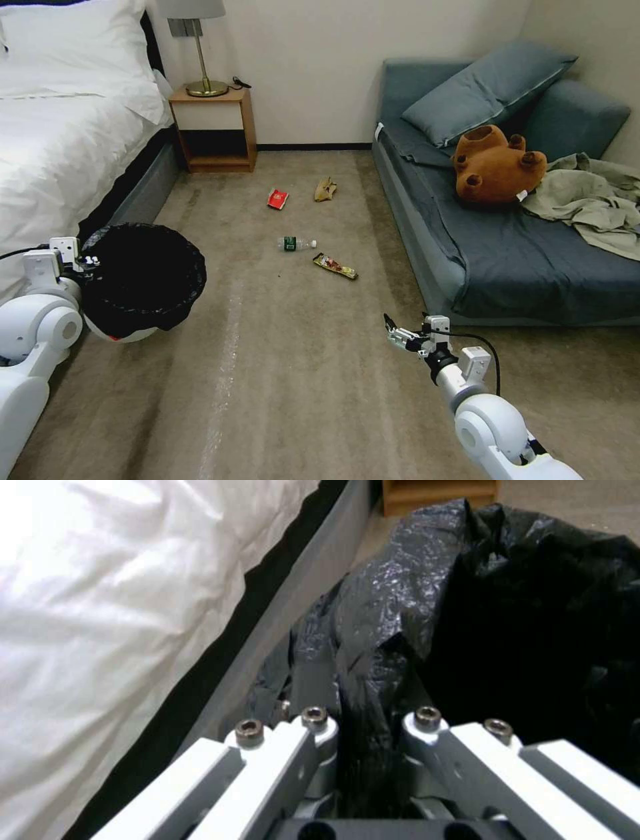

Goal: Pick up the trash bin, then pick up the garbage on the floor and place it into the trash bin.

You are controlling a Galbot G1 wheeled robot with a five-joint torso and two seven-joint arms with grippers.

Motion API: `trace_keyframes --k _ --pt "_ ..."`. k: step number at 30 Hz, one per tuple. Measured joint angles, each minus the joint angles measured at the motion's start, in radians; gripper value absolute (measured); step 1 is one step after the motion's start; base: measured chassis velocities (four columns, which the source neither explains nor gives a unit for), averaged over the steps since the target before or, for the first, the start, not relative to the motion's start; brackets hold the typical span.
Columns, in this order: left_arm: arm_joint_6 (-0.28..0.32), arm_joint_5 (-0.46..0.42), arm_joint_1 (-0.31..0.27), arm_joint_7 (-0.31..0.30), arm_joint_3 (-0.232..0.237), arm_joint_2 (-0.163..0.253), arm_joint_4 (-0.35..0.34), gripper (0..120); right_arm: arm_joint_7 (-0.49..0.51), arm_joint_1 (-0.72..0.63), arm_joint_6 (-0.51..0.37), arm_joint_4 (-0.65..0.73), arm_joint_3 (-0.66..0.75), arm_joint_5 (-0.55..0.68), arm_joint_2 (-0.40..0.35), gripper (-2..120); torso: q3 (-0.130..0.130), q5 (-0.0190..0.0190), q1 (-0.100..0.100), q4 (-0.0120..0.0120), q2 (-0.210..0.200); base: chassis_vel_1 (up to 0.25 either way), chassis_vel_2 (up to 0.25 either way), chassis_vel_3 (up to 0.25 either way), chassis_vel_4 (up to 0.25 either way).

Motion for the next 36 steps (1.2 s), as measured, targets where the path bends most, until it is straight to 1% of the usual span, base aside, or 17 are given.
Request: trace_keyframes --k 11,25,29,36 --pt "-0.001 0.004 -0.001 0.001 0.002 -0.003 0.010 6 -0.007 0.015 0.007 -0.023 -0.016 0.000 0.008 100 0.000 0.0000 0.000 0.0000 0.000 -0.091 0.101 0.105 -0.091" --pt "-0.002 0.006 -0.007 0.002 0.009 -0.007 0.024 6 -0.016 0.026 0.013 -0.042 -0.026 0.000 0.006 100 0.000 -0.0001 0.000 -0.0001 0.000 -0.122 0.117 0.124 -0.119" --pt "-0.002 0.008 -0.007 0.002 0.010 -0.011 0.028 6 -0.016 0.027 0.014 -0.045 -0.028 -0.001 0.007 100 0.000 0.0000 0.000 0.0003 0.000 -0.134 0.135 0.135 -0.133" --pt "-0.002 0.010 -0.007 0.003 0.011 -0.013 0.030 6 -0.018 0.030 0.015 -0.050 -0.030 -0.002 0.006 100 0.000 -0.0001 0.000 -0.0001 0.000 -0.127 0.120 0.120 -0.128"
